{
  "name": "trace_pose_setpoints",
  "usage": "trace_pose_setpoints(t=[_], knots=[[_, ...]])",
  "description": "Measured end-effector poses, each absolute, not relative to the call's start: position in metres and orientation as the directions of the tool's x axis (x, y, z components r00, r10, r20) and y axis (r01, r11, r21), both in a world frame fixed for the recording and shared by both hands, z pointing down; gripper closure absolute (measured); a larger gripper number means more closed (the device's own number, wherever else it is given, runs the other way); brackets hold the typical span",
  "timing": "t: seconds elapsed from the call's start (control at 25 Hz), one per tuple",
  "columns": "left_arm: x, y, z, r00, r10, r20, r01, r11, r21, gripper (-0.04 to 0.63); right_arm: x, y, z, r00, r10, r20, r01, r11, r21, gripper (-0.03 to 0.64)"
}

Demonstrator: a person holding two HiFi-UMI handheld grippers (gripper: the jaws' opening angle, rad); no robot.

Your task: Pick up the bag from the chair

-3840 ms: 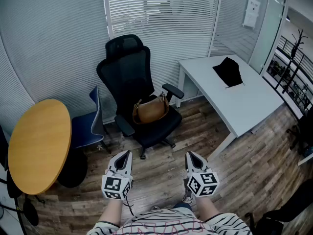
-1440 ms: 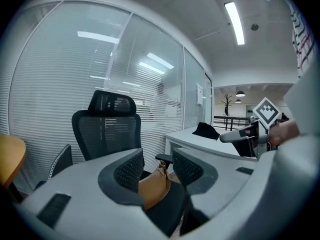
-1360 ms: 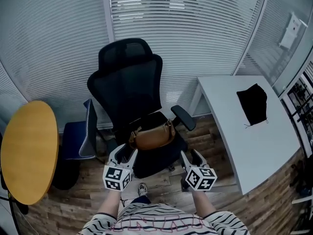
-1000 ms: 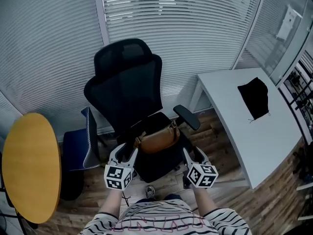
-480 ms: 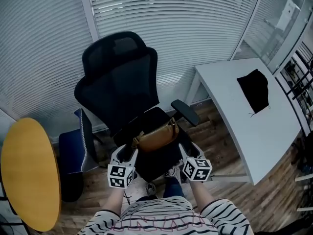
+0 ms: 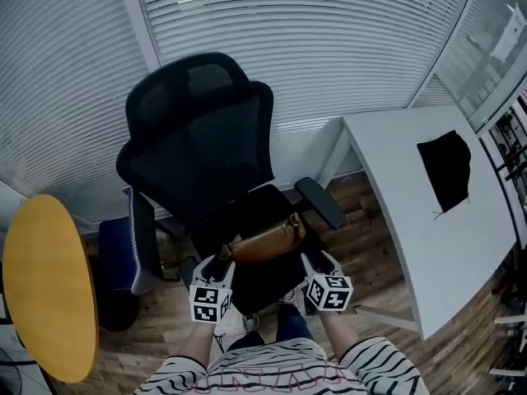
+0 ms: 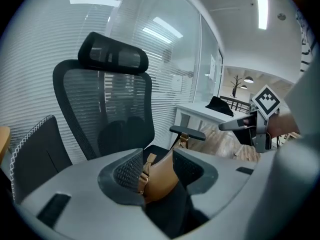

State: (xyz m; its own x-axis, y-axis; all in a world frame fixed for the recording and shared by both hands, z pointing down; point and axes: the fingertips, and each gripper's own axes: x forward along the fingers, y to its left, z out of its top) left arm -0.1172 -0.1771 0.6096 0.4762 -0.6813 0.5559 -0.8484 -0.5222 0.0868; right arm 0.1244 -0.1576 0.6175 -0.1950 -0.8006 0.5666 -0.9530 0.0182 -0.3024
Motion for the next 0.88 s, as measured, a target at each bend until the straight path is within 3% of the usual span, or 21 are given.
trace_pose_setpoints(t=[0.4, 0.64, 0.88], knots=[[-0.109, -0.206, 0.664, 0.369, -0.677, 0.637, -0.904, -0.421, 0.077, 0.426, 0.136, -0.221, 0.683, -0.243, -0.727, 0.642, -0.959, 0.078, -0.274, 0.396], [-0.108, -0.221, 0.694, 0.285, -0.668, 0.688, -0.932, -0.361, 0.036, 0.363, 0.132, -0.254, 0.711, -0.291, -0.714, 0.637, -0.947, 0.117, -0.301, 0.394], [-0.100, -0.235, 0.720, 0.259, -0.661, 0.704, -0.936, -0.351, 0.015, 0.348, 0.123, -0.281, 0.737, -0.339, -0.710, 0.617, -0.932, 0.163, -0.325, 0.374]])
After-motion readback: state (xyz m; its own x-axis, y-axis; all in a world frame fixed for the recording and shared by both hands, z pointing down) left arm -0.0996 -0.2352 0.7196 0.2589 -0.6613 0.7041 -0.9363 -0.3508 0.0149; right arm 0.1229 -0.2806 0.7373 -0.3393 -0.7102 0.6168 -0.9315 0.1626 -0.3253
